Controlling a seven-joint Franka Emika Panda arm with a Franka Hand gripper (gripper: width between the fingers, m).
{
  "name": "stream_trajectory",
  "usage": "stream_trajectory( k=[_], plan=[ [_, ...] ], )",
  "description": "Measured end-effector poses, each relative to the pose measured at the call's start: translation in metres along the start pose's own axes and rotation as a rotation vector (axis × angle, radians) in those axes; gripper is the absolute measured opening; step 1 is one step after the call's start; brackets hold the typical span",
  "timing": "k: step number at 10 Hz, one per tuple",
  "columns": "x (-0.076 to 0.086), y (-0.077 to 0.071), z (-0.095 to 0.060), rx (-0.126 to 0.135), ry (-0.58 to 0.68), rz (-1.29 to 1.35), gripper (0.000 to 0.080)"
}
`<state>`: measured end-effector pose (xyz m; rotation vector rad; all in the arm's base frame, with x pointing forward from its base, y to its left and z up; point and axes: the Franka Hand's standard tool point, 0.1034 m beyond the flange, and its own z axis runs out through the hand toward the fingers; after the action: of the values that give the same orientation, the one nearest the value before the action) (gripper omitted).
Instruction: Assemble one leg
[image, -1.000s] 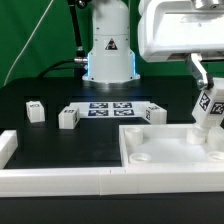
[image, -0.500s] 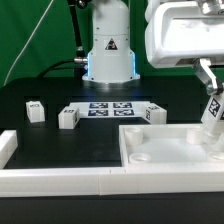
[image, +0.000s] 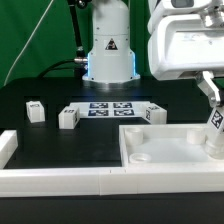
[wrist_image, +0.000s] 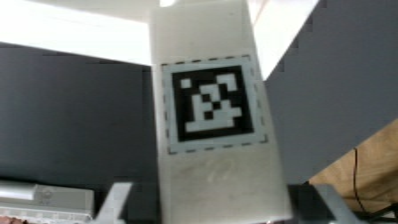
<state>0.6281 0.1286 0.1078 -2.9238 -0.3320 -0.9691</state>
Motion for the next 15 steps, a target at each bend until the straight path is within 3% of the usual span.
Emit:
stream_trajectory(
  k=[4,8,13,15],
  plan=[
    [-0.004,-0.006,0.009,0.002,0.011,-0.004,0.0295],
    [-0.01,0.003,0.006,-0.022,0.036,0.03,0.0295],
    [-0.015,0.003,0.006,-0.016,-0.002,0.033,0.0295],
    [-0.017,0.003,0.007,-0.015,-0.011,0.034,0.0576]
  ],
)
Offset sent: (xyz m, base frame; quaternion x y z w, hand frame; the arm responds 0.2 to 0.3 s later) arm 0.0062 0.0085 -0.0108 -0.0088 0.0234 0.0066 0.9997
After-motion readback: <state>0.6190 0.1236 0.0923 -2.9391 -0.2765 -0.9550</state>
